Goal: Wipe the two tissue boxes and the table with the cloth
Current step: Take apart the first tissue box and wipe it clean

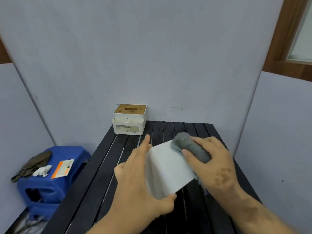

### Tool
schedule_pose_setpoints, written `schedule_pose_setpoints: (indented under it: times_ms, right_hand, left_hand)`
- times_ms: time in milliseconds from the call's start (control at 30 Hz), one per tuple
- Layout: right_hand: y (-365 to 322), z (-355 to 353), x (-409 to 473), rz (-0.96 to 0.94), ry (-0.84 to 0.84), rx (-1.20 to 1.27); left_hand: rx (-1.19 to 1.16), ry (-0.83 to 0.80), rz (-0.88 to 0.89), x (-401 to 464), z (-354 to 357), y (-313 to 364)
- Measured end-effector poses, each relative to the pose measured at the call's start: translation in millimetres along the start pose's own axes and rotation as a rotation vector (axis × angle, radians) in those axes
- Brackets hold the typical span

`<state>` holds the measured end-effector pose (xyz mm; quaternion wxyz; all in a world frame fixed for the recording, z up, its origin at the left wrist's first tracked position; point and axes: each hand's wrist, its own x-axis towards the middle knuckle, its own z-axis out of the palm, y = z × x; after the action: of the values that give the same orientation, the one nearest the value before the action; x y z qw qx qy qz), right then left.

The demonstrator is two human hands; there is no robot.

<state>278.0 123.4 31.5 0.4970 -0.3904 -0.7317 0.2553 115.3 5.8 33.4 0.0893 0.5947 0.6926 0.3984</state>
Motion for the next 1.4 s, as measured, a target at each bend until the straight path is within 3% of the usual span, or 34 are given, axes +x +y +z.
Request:
schedule_pose_setpoints:
  times_ms: [100,167,267,467,533,633,833,1000,1200,1267,1400]
  right_hand:
    - [3.7,-0.6,3.4,0.15,0.104,-0.094]
    - [-14.6,12.6,-8.4,0.0,0.067,-0.065]
    - [-30.8,22.7,-18.4,-0.228,-0.118,0.032]
    - [4.3,3.4,14.0,0.109,0.094,-0.073]
    - [-7.3,11.5,5.6,0.033,0.089,-0.071]
    - [-23.3,20.6,-7.1,-0.176,-0.064,0.032]
    - [3.4,5.6,18.2,0.118,0.073,-0.123]
    - [-30.5,24.7,-14.6,-0.248,-0.123,0.0]
    - [5.9,3.7,14.0,0.067,0.056,-0.087]
    - [-7.2,10.5,2.3,-0.03,0.052,-0.082]
    - [-29.4,20.2,-16.6,-0.294,-0.137,0.002]
  left_hand:
    - [-0.004,0.004,0.014,-1.5,3.0,5.0]
    - [-0.032,0.022,0.034,-2.7,5.6,6.7]
    - [-0.07,0.032,0.022,-3.9,7.4,-0.5]
    - [-0.09,-0.009,0.032,-1.4,7.8,5.9]
    - [-0.105,0.002,0.022,-2.8,10.8,4.4]
    - [-0.127,0.027,0.018,-5.5,10.5,-5.3]
    - [-0.138,0.002,0.034,-3.0,8.9,1.9]
    - [-0.214,0.068,-0.001,-6.2,14.4,-8.6]
    - [-0.197,0.06,0.008,-2.7,10.6,7.4]
    - [-0.178,0.069,0.022,-3.0,13.2,11.5]
    - [-0.241,0.122,-0.002,-5.8,19.4,-3.2]
